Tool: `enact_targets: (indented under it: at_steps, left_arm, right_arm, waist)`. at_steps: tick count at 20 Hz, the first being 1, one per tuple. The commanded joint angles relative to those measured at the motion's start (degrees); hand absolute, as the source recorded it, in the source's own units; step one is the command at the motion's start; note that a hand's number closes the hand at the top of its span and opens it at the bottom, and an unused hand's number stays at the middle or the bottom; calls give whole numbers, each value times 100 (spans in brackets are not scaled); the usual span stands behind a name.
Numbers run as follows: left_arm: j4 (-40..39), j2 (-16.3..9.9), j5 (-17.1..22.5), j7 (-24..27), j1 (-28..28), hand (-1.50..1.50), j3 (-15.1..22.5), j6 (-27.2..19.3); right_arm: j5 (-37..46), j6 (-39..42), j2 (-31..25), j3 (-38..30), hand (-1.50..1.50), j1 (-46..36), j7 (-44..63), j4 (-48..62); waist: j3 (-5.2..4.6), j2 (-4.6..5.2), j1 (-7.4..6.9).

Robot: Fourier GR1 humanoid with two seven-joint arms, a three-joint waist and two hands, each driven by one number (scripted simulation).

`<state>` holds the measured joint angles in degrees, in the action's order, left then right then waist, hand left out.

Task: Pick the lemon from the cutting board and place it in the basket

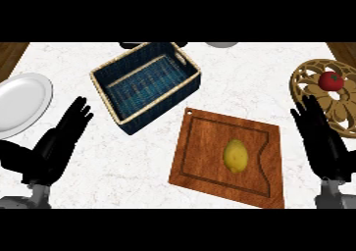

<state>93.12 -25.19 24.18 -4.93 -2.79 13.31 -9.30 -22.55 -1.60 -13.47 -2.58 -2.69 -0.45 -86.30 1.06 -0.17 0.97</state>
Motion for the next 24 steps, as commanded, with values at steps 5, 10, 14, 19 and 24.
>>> enact_targets:
  at_steps: [5,10,14,19,24]
  left_arm:
    - [0,-815,-1300,562,-701,0,-217,-111]
    - [-299,-695,-1441,506,-1086,0,-54,-77]
    - [-399,-655,-1530,626,-996,0,-20,-63]
    - [-520,-660,-1617,504,-914,0,-76,-225]
    - [-490,-713,-1594,539,-898,0,-124,-171]
  right_arm:
    - [1249,-820,495,1082,150,-1321,215,-178]
    - [789,-2769,1322,2263,150,-1792,-573,147]
    - [1819,-4635,1337,2998,-150,-2402,-110,555]
    - [3435,-4872,544,2972,-150,-3093,1516,1565]
    - [3985,-3427,-505,3505,-150,-3525,3088,2321]
  waist:
    - [-116,14,-296]
    - [-110,69,-372]
    - [-132,19,-347]
    - [-195,-86,-82]
    - [-221,-142,-27]
